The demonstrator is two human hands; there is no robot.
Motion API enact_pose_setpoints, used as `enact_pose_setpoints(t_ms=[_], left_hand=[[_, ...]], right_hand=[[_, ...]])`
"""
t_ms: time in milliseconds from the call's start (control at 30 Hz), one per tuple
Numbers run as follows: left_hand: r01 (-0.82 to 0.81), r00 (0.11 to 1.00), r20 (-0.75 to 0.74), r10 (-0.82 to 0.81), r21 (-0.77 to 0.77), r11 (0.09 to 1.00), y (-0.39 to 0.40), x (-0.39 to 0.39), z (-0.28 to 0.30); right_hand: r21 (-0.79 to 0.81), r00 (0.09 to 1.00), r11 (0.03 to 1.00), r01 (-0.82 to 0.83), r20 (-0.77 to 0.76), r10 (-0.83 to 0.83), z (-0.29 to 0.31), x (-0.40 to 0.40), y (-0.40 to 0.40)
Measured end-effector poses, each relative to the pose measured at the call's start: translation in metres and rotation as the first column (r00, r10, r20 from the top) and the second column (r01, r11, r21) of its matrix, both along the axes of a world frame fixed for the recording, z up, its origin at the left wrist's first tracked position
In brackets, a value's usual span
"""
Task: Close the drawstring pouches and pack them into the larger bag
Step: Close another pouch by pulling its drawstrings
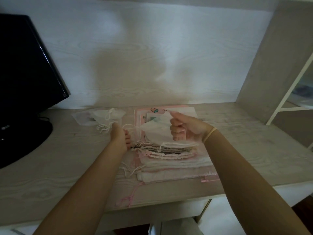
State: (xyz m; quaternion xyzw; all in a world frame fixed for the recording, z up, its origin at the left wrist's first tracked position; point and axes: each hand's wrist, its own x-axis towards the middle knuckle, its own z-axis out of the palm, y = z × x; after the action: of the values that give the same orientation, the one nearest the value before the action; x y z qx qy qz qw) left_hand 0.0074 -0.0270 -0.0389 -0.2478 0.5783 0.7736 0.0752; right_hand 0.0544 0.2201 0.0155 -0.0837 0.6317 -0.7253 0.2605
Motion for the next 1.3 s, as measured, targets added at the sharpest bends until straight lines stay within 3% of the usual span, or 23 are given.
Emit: enact_pose_setpoints(t_ms=[67,133,167,233,333,433,500,600,700,733,800,867,900,967,1000,1067,1133,1167,1233,1300], left_hand=[[-0.034,0.999,0.006,0.033,0.067,0.997,-0.004,-0.002,-0.003],[-0.063,0.998,0.005,0.063,0.105,0.992,-0.007,-0.005,-0.007],[-0.060,0.998,0.008,0.060,0.133,0.989,-0.007,-0.005,-0.007],[-0.048,0.999,0.005,0.048,0.220,0.974,-0.006,-0.003,-0.006],[-0.020,0.995,-0.083,0.057,0.392,0.920,0.005,0.006,0.006],[0.053,0.980,-0.182,0.080,0.628,0.777,0.014,0.012,0.023],[0.126,0.976,-0.215,0.035,0.690,0.712,0.017,0.014,0.032],[0.321,0.937,-0.281,-0.206,0.464,0.826,0.021,0.017,0.037],[0.326,0.911,-0.263,-0.317,-0.007,0.945,0.027,0.022,0.034],[0.292,0.905,-0.246,-0.348,-0.237,0.927,0.027,0.023,0.032],[0.147,0.894,-0.239,-0.379,-0.642,0.752,0.025,0.022,0.027],[0.080,0.868,-0.254,-0.426,-0.776,0.626,0.022,0.019,0.021],[0.066,0.855,-0.256,-0.450,-0.807,0.586,0.022,0.018,0.019],[0.044,0.844,-0.237,-0.482,-0.864,0.502,0.025,0.019,0.018],[0.045,0.848,-0.234,-0.476,-0.862,0.504,0.026,0.019,0.020],[0.085,0.903,-0.243,-0.353,-0.706,0.703,0.026,0.018,0.027],[0.149,0.934,-0.254,-0.249,-0.357,0.922,0.021,0.016,0.036],[0.183,0.933,-0.279,-0.228,-0.178,0.967,0.020,0.015,0.041],[0.251,0.918,-0.340,-0.202,0.105,0.962,0.024,0.017,0.054],[0.343,0.874,-0.415,-0.253,0.160,0.926,0.034,0.020,0.064]], right_hand=[[-0.148,0.953,0.941,0.303,0.056,-0.298,-0.004,-0.007,0.002],[-0.255,0.746,0.703,0.664,0.176,-0.642,-0.012,-0.015,0.007],[-0.290,0.643,0.579,0.762,0.232,-0.730,-0.016,-0.018,0.010],[-0.380,0.590,0.470,0.797,0.320,-0.742,-0.021,-0.018,0.013],[-0.509,0.710,0.515,0.690,0.336,-0.619,-0.023,-0.013,0.005],[-0.463,0.804,0.661,0.591,0.267,-0.532,-0.020,-0.009,-0.007],[-0.400,0.850,0.750,0.527,0.238,-0.469,-0.018,-0.008,-0.009],[-0.286,0.882,0.835,0.470,0.185,-0.433,-0.016,-0.008,-0.008],[-0.071,0.878,0.876,0.477,0.081,-0.471,-0.013,-0.008,-0.012],[0.053,0.862,0.861,0.505,0.006,-0.506,-0.011,-0.008,-0.013],[0.335,0.790,0.715,0.614,-0.257,-0.557,-0.008,-0.007,-0.013],[0.505,0.703,0.489,0.711,-0.501,-0.505,-0.009,-0.008,-0.011],[0.541,0.687,0.423,0.727,-0.560,-0.464,-0.011,-0.008,-0.011],[0.582,0.681,0.354,0.732,-0.622,-0.387,-0.017,-0.008,-0.014],[0.590,0.683,0.343,0.731,-0.637,-0.359,-0.019,-0.009,-0.015],[0.563,0.680,0.385,0.731,-0.650,-0.339,-0.020,-0.010,-0.015],[0.493,0.683,0.491,0.718,-0.634,-0.362,-0.017,-0.010,-0.012],[0.454,0.695,0.553,0.699,-0.613,-0.375,-0.014,-0.009,-0.013],[0.408,0.766,0.687,0.601,-0.538,-0.351,-0.007,-0.006,-0.019],[0.436,0.861,0.780,0.449,-0.445,-0.247,0.000,-0.002,-0.030]])
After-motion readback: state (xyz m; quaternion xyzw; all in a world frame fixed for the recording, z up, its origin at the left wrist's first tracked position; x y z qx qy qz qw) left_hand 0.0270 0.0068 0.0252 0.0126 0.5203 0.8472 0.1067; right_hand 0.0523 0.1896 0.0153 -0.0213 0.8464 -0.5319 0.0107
